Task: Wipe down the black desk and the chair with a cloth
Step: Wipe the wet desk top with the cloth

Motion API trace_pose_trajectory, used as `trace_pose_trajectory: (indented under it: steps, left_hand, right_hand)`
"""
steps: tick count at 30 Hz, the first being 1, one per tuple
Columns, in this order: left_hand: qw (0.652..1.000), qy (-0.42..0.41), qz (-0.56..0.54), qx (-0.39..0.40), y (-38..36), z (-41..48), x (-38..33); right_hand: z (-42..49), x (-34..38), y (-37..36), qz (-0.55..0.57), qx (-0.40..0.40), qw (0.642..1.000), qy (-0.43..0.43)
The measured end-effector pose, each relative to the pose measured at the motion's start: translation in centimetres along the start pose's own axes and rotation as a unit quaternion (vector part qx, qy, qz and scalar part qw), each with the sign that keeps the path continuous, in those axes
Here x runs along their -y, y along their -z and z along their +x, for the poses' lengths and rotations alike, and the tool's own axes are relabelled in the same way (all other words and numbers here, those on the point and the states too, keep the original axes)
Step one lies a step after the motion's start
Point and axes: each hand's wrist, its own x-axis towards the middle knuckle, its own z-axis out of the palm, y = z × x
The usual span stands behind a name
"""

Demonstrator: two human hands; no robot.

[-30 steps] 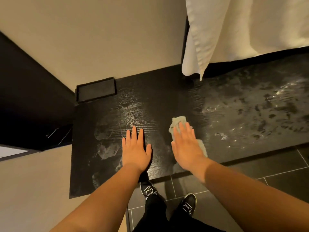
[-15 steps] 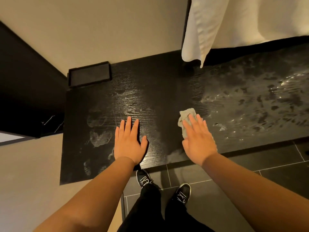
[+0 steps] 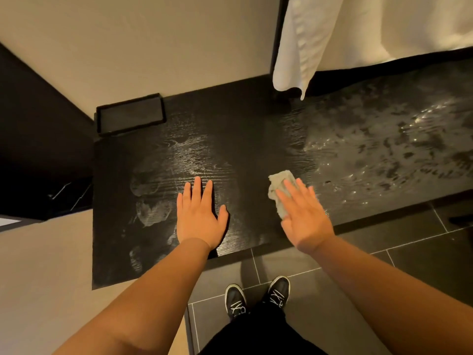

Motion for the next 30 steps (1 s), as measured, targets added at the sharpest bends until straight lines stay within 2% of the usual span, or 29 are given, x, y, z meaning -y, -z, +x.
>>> trace_pose_trajectory:
  steps: [4,6,10,13,18,20,22,26,30]
  left_hand:
    - [1.0,-0.005,-0.005,-0.004,-0.1,0.0,0.1]
    - [1.0,-0.008,-0.006,-0.006,-0.1,-0.1,0.1]
    - [1.0,-0.009,-0.002,-0.005,0.1,-0.1,0.0]
    - [1.0,-0.007,-0.001,-0.005,0.1,-0.2,0.0]
    - [1.0,-0.003,-0.001,-0.014,-0.3,-0.1,0.0]
    - [1.0,0.002,0.007,-0.016,-0.4,-0.1,-0.2]
    - [1.0,0.01,0.016,-0.017,-0.5,0.0,-0.4]
    - [0.999,0.047,0.016,-0.008,-0.6,-0.3,-1.7]
    - [0.994,0.103,-0.016,0.012,-0.4,-0.9,-5.9]
  right_hand:
    - [0.4,1.6,0.3,0.013,-0.007,0.992,-0.122]
    - [0.7,4.4,0.1,0.007,-0.014,0.991,-0.132]
    - [0.3,6.9,0.0,0.014,0.014,1.0,-0.001]
    - [-0.7,3.6,0.3,-0.016,0.02,0.998,0.056]
    - [-2.1,-6.8,0.7,-0.033,0.0,0.996,-0.085]
    - [-2.0,-8.1,1.3,-0.035,0.005,0.994,-0.106]
    - [-1.7,-6.8,1.6,-0.033,-0.024,0.993,-0.109]
    - [-1.5,-2.2,0.7,-0.014,-0.014,1.0,-0.007]
    - [-1.4,-3.6,0.9,-0.012,0.012,0.995,0.097]
